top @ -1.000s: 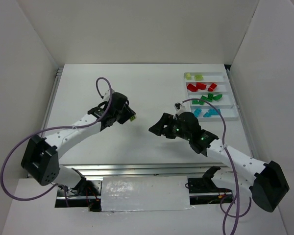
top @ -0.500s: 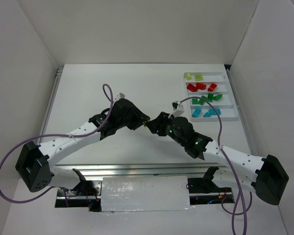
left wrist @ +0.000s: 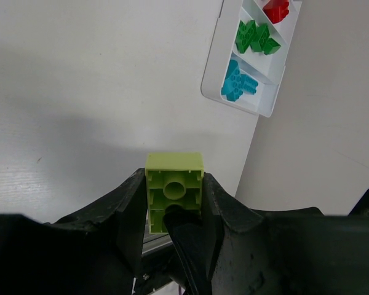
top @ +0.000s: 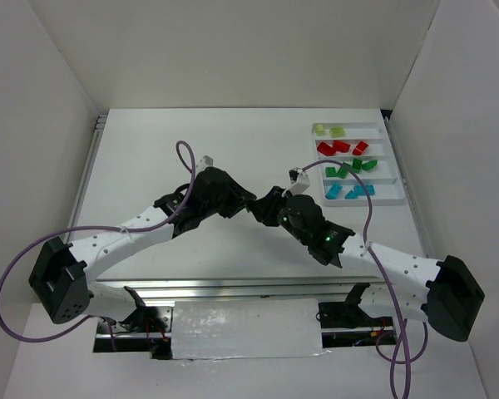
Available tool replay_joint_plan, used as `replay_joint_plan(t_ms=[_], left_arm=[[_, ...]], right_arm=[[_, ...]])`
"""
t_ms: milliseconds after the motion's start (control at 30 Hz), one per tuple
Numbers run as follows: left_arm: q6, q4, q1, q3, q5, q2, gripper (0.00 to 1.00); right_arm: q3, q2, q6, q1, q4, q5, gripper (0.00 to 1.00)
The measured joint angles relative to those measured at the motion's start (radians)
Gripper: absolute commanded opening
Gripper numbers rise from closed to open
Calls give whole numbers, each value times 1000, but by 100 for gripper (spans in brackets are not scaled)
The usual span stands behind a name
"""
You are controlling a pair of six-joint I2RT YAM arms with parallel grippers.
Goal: Sort the legos into containers by color
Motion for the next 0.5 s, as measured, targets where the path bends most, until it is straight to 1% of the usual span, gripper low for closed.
replay_joint_plan(t_ms=[33,67,100,133,167,200,400,500], left_arm=[[0,4,0,0,-2,0,48],[2,7,0,0,-5,0,58],[3,7,0,0,-6,0,76],[3,9,0,0,3,0,83],[4,13,-4,0,18,0,87],[1,16,-12,0,26,-1,99],[4,15,-23,11,37,-4,100],[10,-14,-23,35,24,-5,100]], right_arm=[[-3,0,-6,-1,12,-3,0],[-10,-2,-13,-3,27,-6,0],[-17,-4,-18,-3,35,-9,0],[-26,-7,-24,-4,54,-18,0],[-33,-9,-29,-3,68,-31,0],[-39,-11,-33,-2,82,-39,0],[-45,-18,-44,-3,107,-60,0],[-45,-16,-43,-3,103,-55,0]])
